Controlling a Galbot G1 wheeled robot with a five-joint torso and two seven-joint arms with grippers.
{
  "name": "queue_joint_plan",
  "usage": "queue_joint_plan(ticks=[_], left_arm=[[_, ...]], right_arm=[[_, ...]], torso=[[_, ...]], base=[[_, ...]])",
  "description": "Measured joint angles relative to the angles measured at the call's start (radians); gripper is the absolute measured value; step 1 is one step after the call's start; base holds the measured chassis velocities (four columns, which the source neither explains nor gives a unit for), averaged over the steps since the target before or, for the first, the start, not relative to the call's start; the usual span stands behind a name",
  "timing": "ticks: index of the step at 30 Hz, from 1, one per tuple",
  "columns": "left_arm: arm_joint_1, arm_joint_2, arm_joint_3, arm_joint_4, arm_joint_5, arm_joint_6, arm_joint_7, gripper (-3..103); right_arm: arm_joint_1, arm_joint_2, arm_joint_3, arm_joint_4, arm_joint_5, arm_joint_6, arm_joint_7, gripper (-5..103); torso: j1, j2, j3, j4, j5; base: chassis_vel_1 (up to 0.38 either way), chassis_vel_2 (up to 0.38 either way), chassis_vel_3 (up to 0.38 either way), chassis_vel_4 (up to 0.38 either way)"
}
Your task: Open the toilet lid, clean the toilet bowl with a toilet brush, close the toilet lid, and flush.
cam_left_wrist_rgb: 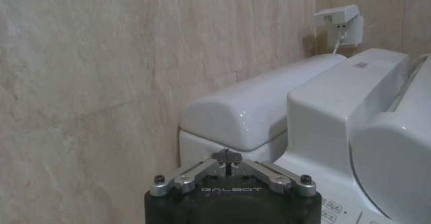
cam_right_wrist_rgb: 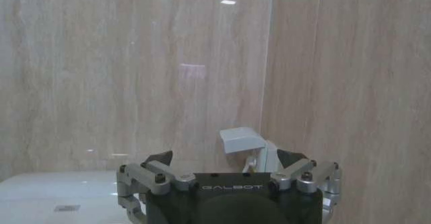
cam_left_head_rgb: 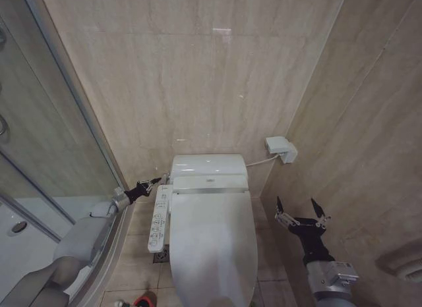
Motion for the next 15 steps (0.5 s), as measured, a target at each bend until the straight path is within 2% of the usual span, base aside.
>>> queue_joint_plan(ticks=[9,15], left_arm=[[0.011,0.018,-0.004,-0.007,-0.012,-0.003,0.02,0],[0.013,0.017,-0.003,-0.007,-0.038,-0.005,0.069,0]], right_arm=[[0.0,0.0,0.0,0.0,0.0,0.0,0.0,100],[0.0,0.0,0.0,0.0,0.0,0.0,0.0,100]], torso=[[0.0,0.0,0.0,0.0002,0.0],[0.001,0.0,0.0,-0.0002,-0.0002]], base=[[-0.028,0.036,0.029,-0.029],[-0.067,0.068,0.062,-0.071]])
